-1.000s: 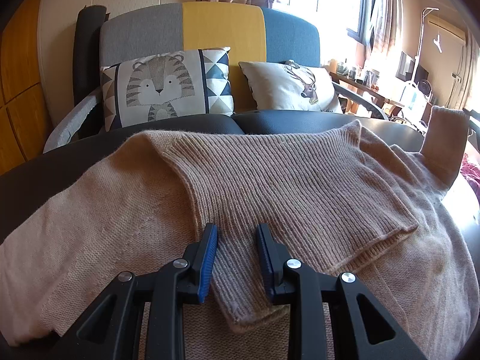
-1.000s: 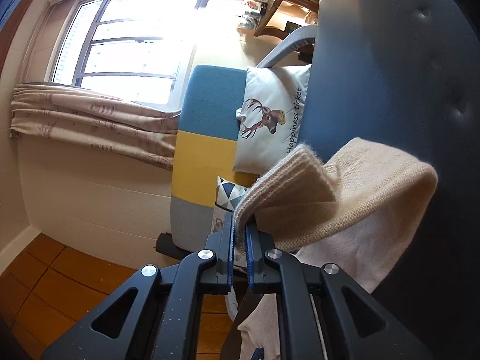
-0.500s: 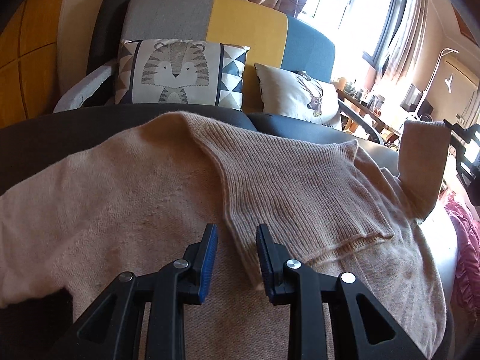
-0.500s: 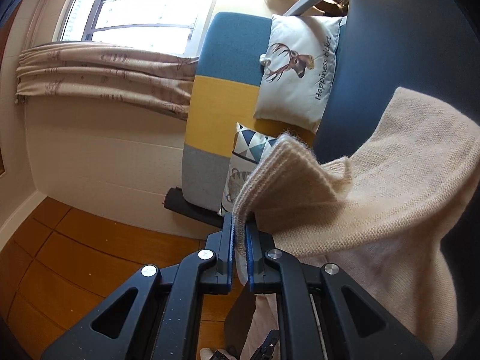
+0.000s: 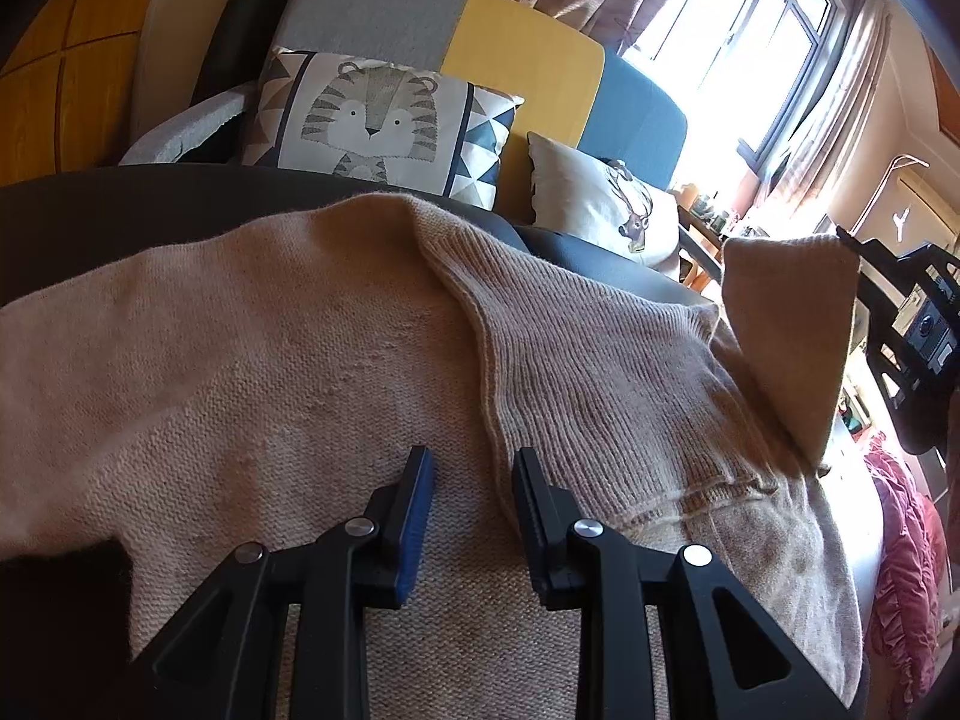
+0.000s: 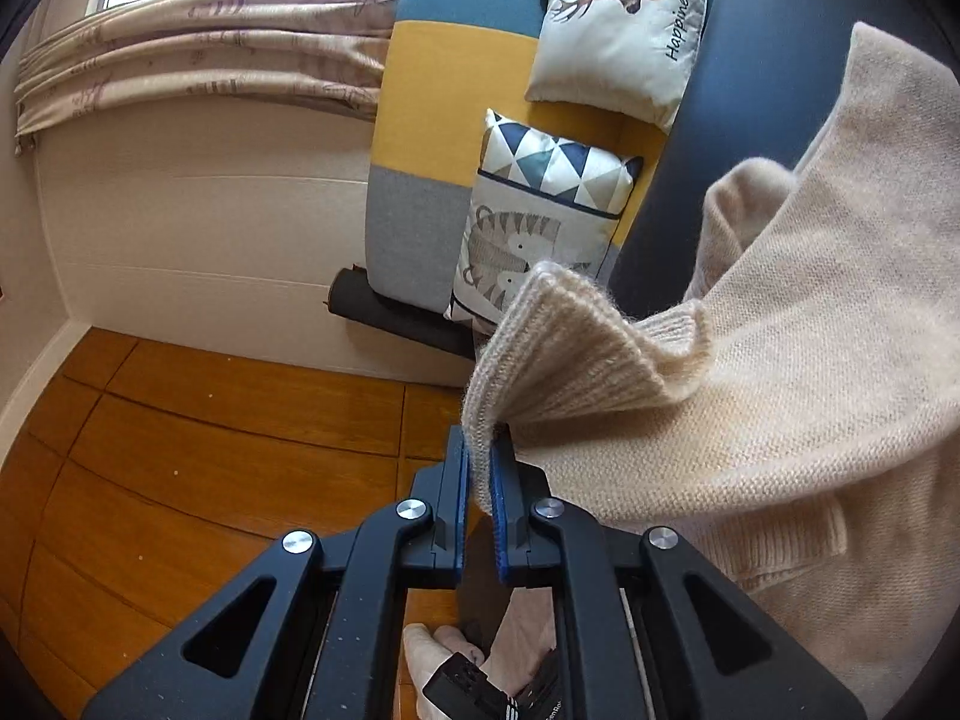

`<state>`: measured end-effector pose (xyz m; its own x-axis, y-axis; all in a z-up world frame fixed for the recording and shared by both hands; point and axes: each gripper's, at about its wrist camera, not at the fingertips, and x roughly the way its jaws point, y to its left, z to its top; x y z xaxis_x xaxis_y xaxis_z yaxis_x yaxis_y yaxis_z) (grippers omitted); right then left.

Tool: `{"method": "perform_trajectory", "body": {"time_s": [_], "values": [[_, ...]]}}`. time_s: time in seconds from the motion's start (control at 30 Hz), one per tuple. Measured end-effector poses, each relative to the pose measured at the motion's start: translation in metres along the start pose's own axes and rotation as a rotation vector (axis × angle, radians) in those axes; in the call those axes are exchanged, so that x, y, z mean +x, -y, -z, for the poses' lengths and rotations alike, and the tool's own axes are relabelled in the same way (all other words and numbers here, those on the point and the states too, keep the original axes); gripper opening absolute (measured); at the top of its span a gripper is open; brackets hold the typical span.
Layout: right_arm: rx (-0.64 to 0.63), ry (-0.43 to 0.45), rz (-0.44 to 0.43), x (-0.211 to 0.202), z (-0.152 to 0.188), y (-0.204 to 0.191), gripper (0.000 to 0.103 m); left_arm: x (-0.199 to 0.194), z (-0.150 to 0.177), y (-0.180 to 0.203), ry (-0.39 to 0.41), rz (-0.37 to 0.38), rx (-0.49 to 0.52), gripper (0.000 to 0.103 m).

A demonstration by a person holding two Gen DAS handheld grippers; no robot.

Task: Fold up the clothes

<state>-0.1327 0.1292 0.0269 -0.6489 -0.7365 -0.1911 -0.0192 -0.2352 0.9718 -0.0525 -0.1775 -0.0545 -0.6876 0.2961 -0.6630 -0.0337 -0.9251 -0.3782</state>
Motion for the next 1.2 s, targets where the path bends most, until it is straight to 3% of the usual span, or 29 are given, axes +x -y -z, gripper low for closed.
{"method": "perform_trajectory", "body": {"time_s": [0.43, 0.83, 1.0, 1.2], "values": [[-0.024, -0.152, 0.003, 0.071, 0.058, 0.0, 0.007, 0.0, 0.001, -0.004, 0.011, 0.019, -0.012, 0.027], [-0.096, -0.212, 0.09, 0.102, 0.085, 0.012, 0.007, -0.002, 0.001, -0.008, 0.015, 0.044, -0.031, 0.027], [-0.206, -0.248, 0.179, 0.113, 0.093, 0.011, 0.007, -0.003, 0.0, -0.01, 0.017, 0.054, -0.039, 0.027], [-0.503, -0.339, 0.374, 0.132, 0.121, -0.005, 0.011, -0.003, -0.004, -0.01, 0.019, 0.06, -0.044, 0.027]]}}
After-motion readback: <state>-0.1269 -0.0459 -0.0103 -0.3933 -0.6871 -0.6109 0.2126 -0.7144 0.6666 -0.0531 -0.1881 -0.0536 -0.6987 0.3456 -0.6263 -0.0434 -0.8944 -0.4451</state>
